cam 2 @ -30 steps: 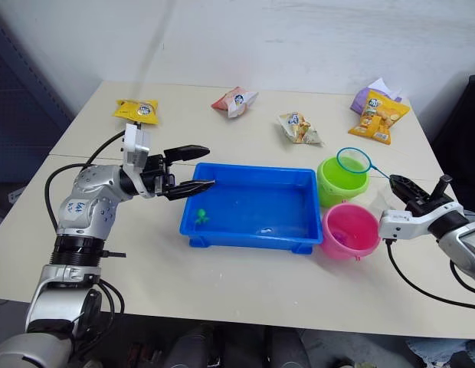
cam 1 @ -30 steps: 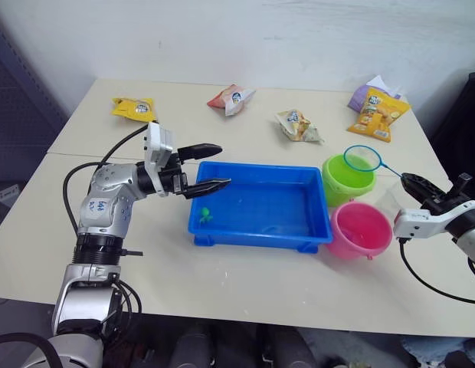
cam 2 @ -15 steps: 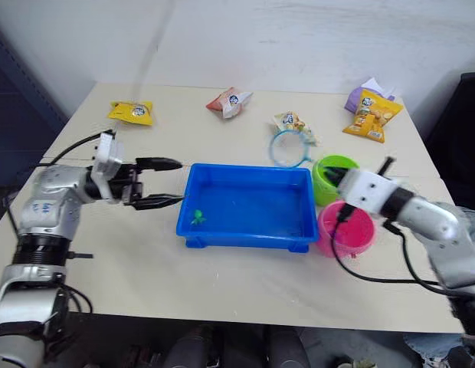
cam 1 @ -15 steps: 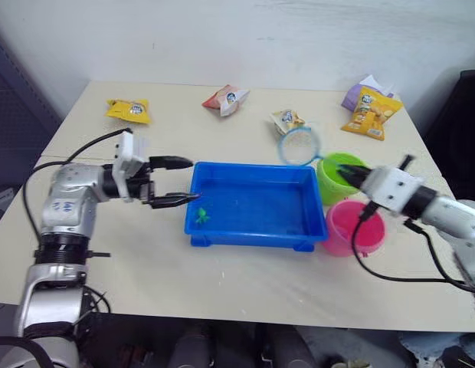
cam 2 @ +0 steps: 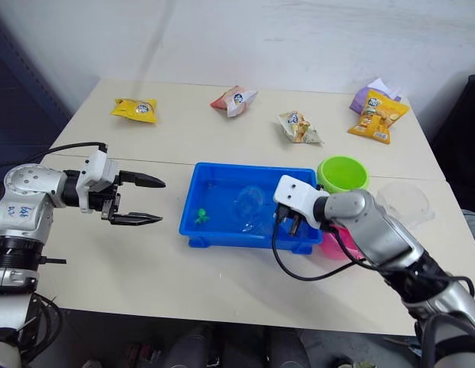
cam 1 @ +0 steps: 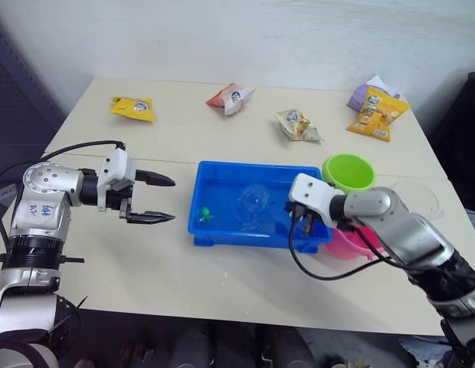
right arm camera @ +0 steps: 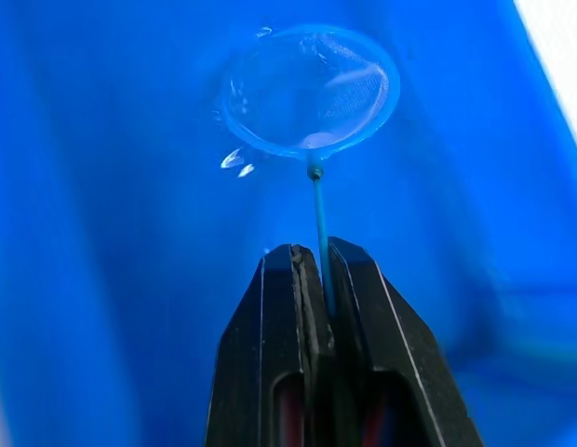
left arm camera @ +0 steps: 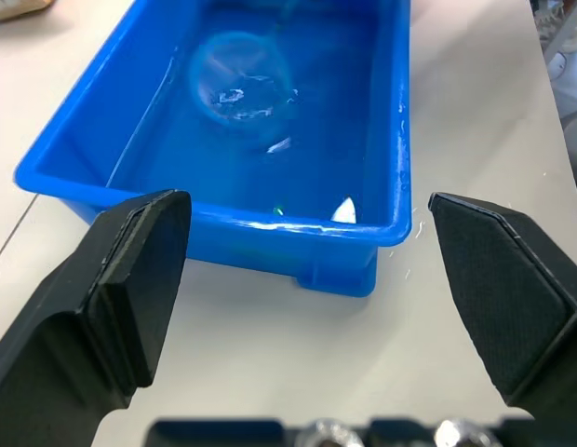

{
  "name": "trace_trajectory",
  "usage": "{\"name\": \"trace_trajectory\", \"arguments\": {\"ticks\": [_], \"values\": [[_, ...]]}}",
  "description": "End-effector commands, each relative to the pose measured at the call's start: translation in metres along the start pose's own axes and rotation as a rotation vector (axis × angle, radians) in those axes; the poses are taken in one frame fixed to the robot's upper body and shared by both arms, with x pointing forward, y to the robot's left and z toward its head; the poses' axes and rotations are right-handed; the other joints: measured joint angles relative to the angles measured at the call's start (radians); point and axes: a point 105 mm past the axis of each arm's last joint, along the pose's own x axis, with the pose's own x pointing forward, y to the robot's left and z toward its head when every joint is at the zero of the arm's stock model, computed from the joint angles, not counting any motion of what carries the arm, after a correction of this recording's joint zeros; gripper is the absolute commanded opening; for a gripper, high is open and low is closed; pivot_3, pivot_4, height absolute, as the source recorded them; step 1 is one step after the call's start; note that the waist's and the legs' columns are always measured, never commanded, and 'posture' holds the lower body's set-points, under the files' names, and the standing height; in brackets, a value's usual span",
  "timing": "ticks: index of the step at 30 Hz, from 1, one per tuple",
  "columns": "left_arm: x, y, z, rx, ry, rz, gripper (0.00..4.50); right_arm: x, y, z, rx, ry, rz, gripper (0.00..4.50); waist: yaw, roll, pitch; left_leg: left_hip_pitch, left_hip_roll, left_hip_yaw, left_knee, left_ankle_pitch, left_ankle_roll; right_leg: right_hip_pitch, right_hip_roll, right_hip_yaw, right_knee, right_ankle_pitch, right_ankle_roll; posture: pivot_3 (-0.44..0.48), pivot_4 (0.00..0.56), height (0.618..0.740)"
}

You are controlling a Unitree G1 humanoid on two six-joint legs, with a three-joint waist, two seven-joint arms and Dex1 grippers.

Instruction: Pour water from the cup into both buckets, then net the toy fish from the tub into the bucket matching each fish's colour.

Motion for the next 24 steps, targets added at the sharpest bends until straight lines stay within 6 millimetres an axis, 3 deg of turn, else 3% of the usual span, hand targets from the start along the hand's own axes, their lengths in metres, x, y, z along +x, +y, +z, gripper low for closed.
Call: {"name": "trace_trajectory", "arguments": {"ticks": [1,8,16,19,24], "values": [[0.001,-0.003,0.004,0.031,0.005,-0.001,4.41,0.012,0.007,0.011,-0.020,-0.009,0.077,0.00,-0.002,0.000,0.000,0.000,0.000,0.000,0.000,0.000,0.000,0.000,0.000,0.000,0.000,0.000,0.000,0.000,0.150,0.738],[0.002,-0.007,-0.002,0.021,0.022,-0.003,4.41,0.032,0.018,0.038,-0.041,-0.052,0.174,0.00,-0.002,0.000,0.000,-0.010,0.000,0.004,0.003,0.002,0.000,-0.013,0.000,0.002,0.008,0.000,0.000,0.000,0.150,0.738],[0.001,-0.011,-0.006,-0.002,0.014,0.018,4.41,0.044,0.044,0.060,-0.015,-0.136,0.258,0.00,-0.002,0.000,0.000,-0.011,0.000,0.003,0.003,0.002,0.000,-0.013,0.000,0.001,0.007,0.000,0.000,0.000,0.150,0.738],[0.002,-0.013,-0.006,-0.009,0.011,0.021,4.41,0.044,0.053,0.067,0.016,-0.180,0.283,0.00,-0.002,0.000,0.000,-0.011,0.000,0.003,0.003,0.002,0.000,-0.013,0.000,0.001,0.007,0.000,0.000,0.000,0.150,0.738],[0.002,-0.013,-0.006,-0.016,0.007,0.023,4.41,0.031,0.051,0.070,0.087,-0.238,0.279,0.00,-0.005,0.000,0.000,-0.011,0.000,0.003,0.003,0.002,0.000,-0.013,0.000,0.001,0.007,0.000,0.000,0.000,0.150,0.738]]}}
